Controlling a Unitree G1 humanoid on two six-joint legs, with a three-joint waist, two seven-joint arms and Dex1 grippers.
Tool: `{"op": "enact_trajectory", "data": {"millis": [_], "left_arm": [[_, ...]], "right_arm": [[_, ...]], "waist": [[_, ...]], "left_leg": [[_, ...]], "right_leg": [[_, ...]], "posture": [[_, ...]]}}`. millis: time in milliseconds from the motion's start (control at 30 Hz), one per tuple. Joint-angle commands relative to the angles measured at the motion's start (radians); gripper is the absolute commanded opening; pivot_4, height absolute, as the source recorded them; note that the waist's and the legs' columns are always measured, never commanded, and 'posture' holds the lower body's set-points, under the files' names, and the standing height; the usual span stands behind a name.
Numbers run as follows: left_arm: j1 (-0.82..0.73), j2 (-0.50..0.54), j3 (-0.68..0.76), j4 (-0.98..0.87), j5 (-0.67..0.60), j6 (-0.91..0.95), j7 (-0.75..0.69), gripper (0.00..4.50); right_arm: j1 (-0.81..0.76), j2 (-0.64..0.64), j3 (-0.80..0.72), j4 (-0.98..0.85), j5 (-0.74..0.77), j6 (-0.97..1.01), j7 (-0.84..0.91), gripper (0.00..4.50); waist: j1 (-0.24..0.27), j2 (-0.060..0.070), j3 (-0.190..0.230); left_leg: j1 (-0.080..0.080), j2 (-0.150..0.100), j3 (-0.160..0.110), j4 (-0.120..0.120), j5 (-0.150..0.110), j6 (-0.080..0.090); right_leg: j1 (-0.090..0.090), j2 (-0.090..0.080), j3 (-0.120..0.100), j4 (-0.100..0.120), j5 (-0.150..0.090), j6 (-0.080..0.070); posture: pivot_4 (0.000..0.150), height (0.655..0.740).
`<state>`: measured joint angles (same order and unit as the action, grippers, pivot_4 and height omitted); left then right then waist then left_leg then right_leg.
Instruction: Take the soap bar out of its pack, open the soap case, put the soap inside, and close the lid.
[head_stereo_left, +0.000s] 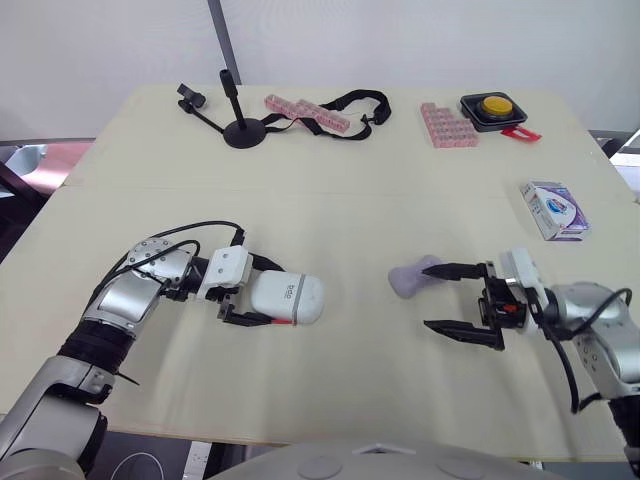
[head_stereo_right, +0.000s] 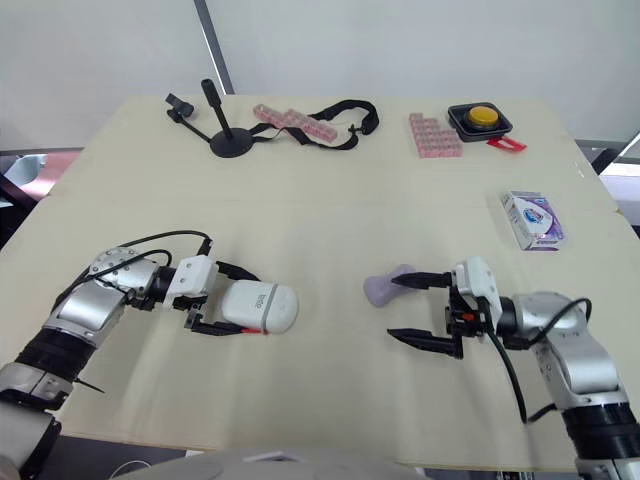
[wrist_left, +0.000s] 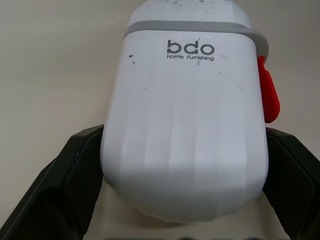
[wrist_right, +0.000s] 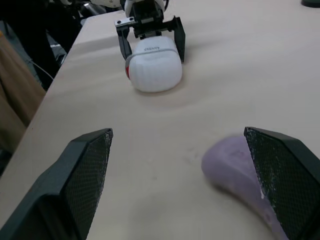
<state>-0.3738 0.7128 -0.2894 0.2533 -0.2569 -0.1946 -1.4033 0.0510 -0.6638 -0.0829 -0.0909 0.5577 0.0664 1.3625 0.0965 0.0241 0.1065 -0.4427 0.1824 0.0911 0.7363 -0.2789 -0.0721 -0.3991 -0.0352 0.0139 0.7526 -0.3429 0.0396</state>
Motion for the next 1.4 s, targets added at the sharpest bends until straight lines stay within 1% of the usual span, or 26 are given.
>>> {"op": "enact_trajectory", "data": {"millis": [33, 67, 100, 200, 533, 733, 800, 867, 1100, 1200, 1267, 1400], "left_arm": [[0.002, 0.0, 0.038, -0.019, 0.001, -0.009, 0.005, 4.5], [0.002, -0.001, 0.039, -0.019, 0.0, -0.009, 0.005, 4.5], [0.002, 0.0, 0.041, -0.02, -0.001, -0.009, 0.004, 4.5], [0.003, 0.001, 0.045, -0.02, -0.002, -0.012, 0.001, 4.5], [-0.017, -0.022, 0.059, 0.004, -0.002, -0.014, -0.006, 4.5], [-0.026, -0.03, 0.062, 0.022, 0.01, -0.033, -0.015, 4.5], [-0.029, -0.033, 0.061, 0.027, 0.013, -0.041, -0.019, 3.96], [-0.031, -0.035, 0.06, 0.03, 0.017, -0.048, -0.021, 3.53], [-0.036, -0.044, 0.067, 0.037, 0.024, -0.088, -0.009, 3.53], [-0.05, -0.069, 0.089, 0.036, 0.018, -0.147, 0.021, 3.53], [-0.062, -0.085, 0.1, 0.031, 0.023, -0.194, 0.047, 3.53], [-0.087, -0.132, 0.117, -0.007, 0.037, -0.245, 0.125, 3.53]], "right_arm": [[0.048, 0.003, -0.061, 0.08, -0.034, -0.163, 0.047, 4.48], [0.058, 0.001, -0.067, 0.105, -0.041, -0.196, 0.055, 4.48], [0.066, -0.001, -0.074, 0.125, -0.042, -0.218, 0.062, 4.48], [0.075, -0.005, -0.084, 0.151, -0.035, -0.248, 0.072, 4.48], [0.064, -0.002, -0.112, 0.107, 0.024, -0.216, 0.045, 4.48], [0.055, -0.011, -0.108, 0.111, 0.021, -0.212, 0.058, 4.48], [0.058, -0.015, -0.104, 0.114, 0.012, -0.218, 0.066, 4.5], [0.06, -0.015, -0.103, 0.115, 0.01, -0.218, 0.067, 4.5], [0.063, -0.025, -0.099, 0.108, -0.001, -0.201, 0.057, 4.5], [0.048, -0.066, -0.095, 0.028, 0.04, -0.031, -0.006, 4.5], [0.024, -0.101, -0.093, -0.043, 0.097, 0.131, -0.062, 4.5], [-0.083, -0.148, -0.101, -0.199, 0.308, 0.502, -0.242, 4.5]], "waist": [[-0.003, 0.0, 0.0], [-0.005, 0.0, 0.0], [-0.009, 0.0, 0.0], [-0.024, 0.0, 0.0], [-0.03, 0.0, 0.0], [-0.03, 0.0, 0.0], [-0.03, 0.0, 0.0], [-0.03, 0.0, 0.0], [-0.03, 0.0, 0.0], [-0.029, 0.0, 0.0], [-0.03, 0.001, 0.0], [-0.031, 0.001, 0.0]], "left_leg": [[0.0, 0.0, 0.0, 0.001, 0.0, 0.0], [0.0, 0.0, 0.0, 0.001, 0.0, 0.001], [0.0, 0.0, 0.0, 0.002, -0.003, 0.005], [0.0, 0.0, 0.0, 0.003, -0.004, 0.007], [0.001, 0.001, 0.0, 0.004, -0.003, 0.012], [0.0, 0.0, 0.0, 0.005, -0.003, 0.014], [0.0, 0.0, 0.0, 0.005, -0.003, 0.014], [0.0, 0.0, 0.0, 0.005, -0.003, 0.014], [0.0, 0.0, 0.0, 0.005, -0.003, 0.015], [0.0, 0.0, 0.0, 0.005, -0.003, 0.015], [0.0, 0.0, -0.001, 0.005, -0.003, 0.015], [0.001, 0.0, -0.001, 0.005, -0.002, 0.016]], "right_leg": [[0.0, 0.0, 0.0, 0.001, 0.0, 0.0], [0.0, 0.0, 0.0, 0.0, 0.0, 0.0], [0.0, 0.0, 0.0, 0.0, 0.0, 0.0], [0.0, -0.001, 0.0, -0.001, 0.0, 0.0], [0.0, -0.003, -0.001, 0.0, 0.0, -0.001], [0.0, -0.005, -0.003, 0.001, -0.001, -0.002], [0.0, -0.005, -0.003, 0.001, -0.001, -0.003], [0.0, -0.005, -0.003, 0.001, -0.001, -0.003], [-0.001, -0.005, -0.004, 0.002, -0.002, -0.003], [-0.001, -0.006, -0.004, 0.002, -0.002, -0.003], [-0.001, -0.006, -0.004, 0.002, -0.002, -0.003], [0.0, -0.005, -0.004, 0.002, -0.002, -0.003]], "posture": [[0.15, 0.7096], [0.15, 0.7096], [0.15, 0.7096], [0.15, 0.7096], [0.15, 0.7096], [0.15, 0.7096], [0.15, 0.7096], [0.15, 0.7096], [0.15, 0.7096], [0.15, 0.7096], [0.15, 0.7096], [0.15, 0.7096]]}}
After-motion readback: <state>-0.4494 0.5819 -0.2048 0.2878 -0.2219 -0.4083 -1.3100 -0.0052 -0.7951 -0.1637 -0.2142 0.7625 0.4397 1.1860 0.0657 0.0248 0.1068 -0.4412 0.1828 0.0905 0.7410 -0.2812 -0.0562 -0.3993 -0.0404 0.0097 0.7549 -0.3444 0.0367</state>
